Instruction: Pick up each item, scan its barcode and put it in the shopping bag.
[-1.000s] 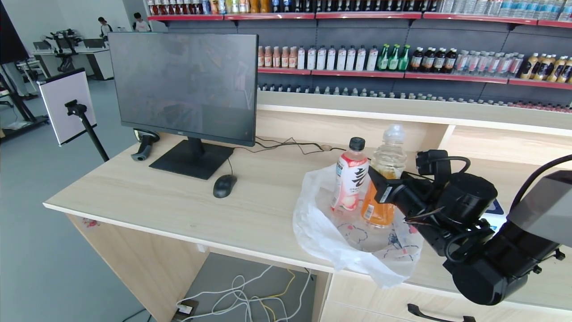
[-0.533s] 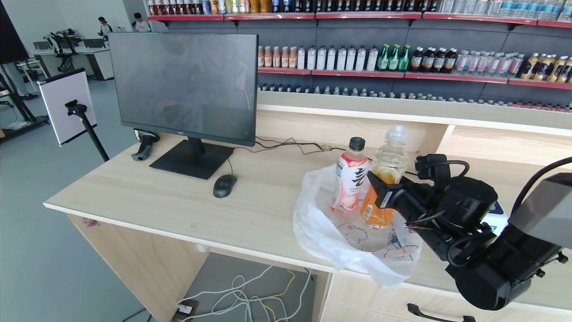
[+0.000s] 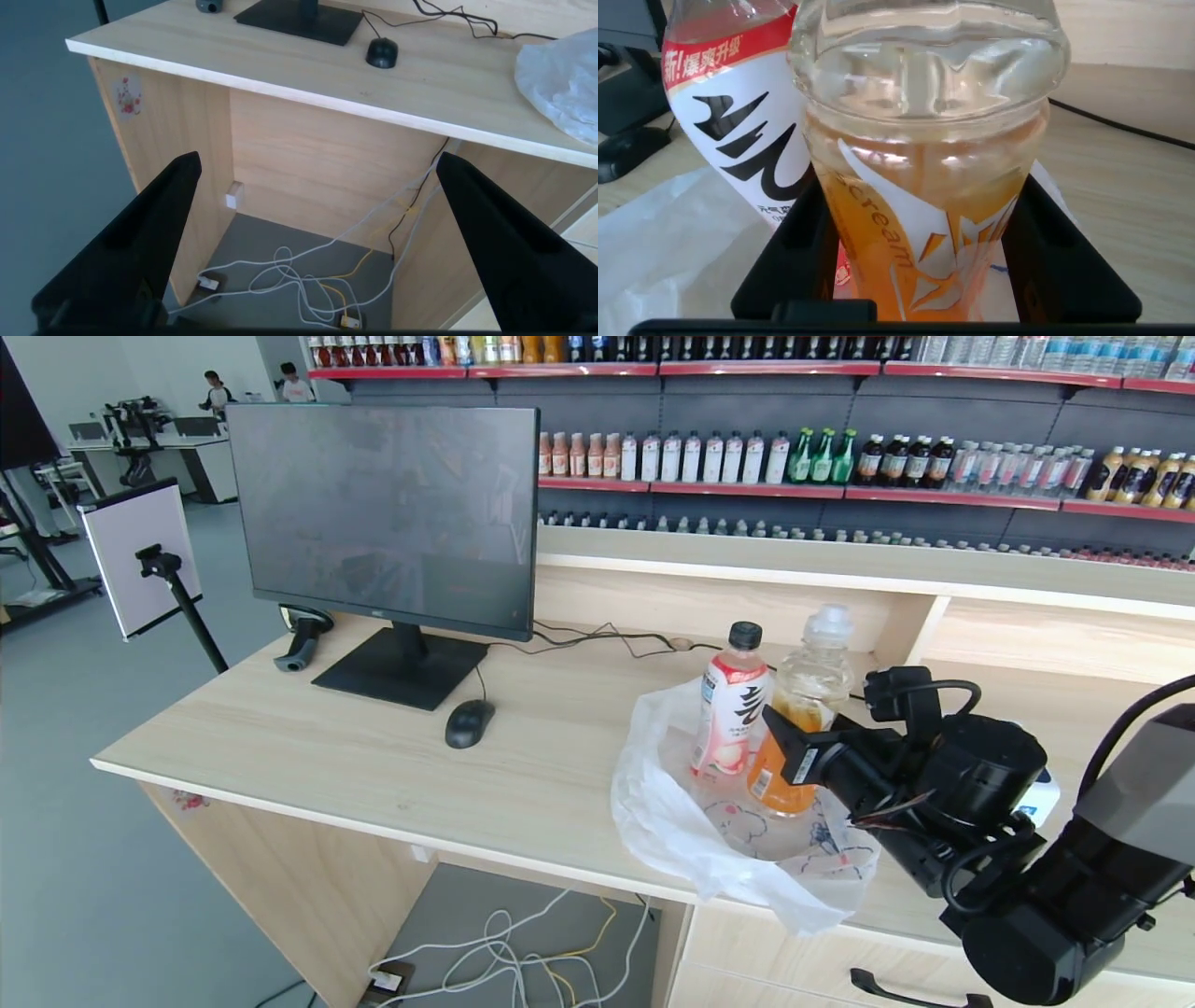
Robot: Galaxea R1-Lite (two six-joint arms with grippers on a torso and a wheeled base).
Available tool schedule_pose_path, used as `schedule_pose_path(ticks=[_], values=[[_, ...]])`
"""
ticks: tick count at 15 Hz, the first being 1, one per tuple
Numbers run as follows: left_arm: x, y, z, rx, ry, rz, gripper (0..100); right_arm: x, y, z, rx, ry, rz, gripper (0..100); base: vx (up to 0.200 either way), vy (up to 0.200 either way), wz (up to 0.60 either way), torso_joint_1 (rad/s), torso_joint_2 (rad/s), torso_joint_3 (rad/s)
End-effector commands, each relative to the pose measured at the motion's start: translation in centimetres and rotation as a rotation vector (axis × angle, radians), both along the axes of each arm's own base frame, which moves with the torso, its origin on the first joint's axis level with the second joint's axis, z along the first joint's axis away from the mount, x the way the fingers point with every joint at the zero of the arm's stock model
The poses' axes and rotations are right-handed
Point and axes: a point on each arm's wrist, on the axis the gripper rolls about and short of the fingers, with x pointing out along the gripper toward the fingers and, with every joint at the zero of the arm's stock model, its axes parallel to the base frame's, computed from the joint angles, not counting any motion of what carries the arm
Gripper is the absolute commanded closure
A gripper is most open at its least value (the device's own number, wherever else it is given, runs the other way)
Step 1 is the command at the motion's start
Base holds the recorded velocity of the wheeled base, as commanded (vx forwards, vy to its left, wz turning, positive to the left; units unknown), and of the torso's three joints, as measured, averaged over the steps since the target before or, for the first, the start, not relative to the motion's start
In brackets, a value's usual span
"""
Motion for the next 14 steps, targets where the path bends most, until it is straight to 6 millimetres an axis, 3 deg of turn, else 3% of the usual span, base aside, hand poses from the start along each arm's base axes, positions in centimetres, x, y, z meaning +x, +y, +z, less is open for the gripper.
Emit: schedule_pose_path(ticks=[1, 8, 14], values=[[0.0, 0.0, 0.0, 0.0, -0.002, 0.0, 0, -0.5, 0.4, 0.2, 0.001, -0.001, 0.018, 100, 0.0, 0.0, 0.0, 0.0, 0.0, 0.0], [0.0, 0.0, 0.0, -0.002, 0.0, 0.0, 0, -1.2, 0.1, -0.1, -0.007, 0.022, 0.017, 100, 0.0, 0.0, 0.0, 0.0, 0.0, 0.0], [0.0, 0.0, 0.0, 0.0, 0.0, 0.0, 0, -2.7, 1.4, -0.4, -0.017, 0.046, 0.075, 100, 0.0, 0.0, 0.0, 0.0, 0.0, 0.0]])
